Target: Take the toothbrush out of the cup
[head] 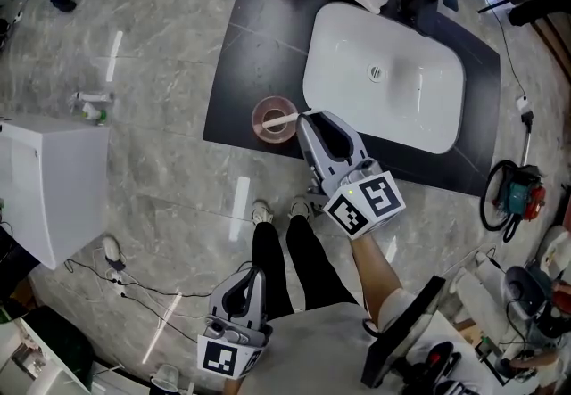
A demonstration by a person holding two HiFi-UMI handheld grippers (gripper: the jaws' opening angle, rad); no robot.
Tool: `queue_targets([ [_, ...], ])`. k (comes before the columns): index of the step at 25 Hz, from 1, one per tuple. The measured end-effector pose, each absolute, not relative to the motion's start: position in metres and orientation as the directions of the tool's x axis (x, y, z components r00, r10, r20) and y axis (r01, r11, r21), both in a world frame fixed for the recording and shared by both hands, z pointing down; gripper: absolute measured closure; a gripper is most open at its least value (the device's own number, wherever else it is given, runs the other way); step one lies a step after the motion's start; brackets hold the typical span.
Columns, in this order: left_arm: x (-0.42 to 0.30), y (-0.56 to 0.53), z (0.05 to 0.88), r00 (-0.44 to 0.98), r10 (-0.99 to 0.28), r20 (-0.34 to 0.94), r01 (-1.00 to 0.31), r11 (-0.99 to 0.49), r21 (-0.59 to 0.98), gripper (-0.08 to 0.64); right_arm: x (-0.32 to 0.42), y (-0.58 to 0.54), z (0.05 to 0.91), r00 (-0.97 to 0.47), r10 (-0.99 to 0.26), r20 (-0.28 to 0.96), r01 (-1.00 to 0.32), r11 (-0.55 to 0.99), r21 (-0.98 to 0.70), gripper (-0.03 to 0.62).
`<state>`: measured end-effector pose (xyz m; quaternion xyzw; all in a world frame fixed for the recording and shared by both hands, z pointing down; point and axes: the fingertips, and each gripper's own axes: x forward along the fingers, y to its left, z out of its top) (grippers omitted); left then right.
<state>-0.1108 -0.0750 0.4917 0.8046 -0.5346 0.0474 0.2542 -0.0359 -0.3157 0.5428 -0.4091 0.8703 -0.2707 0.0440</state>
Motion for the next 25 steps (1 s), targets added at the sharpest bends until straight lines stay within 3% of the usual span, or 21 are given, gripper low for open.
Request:
queue_targets([
  [8,-0.113,-0.073,0.496,0.420,-0.827,0.373,-0.882,-0.275,0.384,0.557,-0.043,-0.318,0.541,-0.663,-0.737,0.128,-0.694,0.542,-0.474,0.500],
  [11,-0.114,-0.075,0.495,0.416,-0.833,0.365,-0.885,-0.279,0.372,0.557,-0.041,-0.321,0.540,-0.649,-0.750,0.125,-0.712,0.541,-0.448,0.563],
  [25,-0.117,-0.075,0.491,0.419,-0.840,0.345,-0.887,-0.299,0.351,0.557,-0.045,-0.314,0.528,-0.659,-0.746,0.101,-0.703,0.562,-0.435,0.568],
])
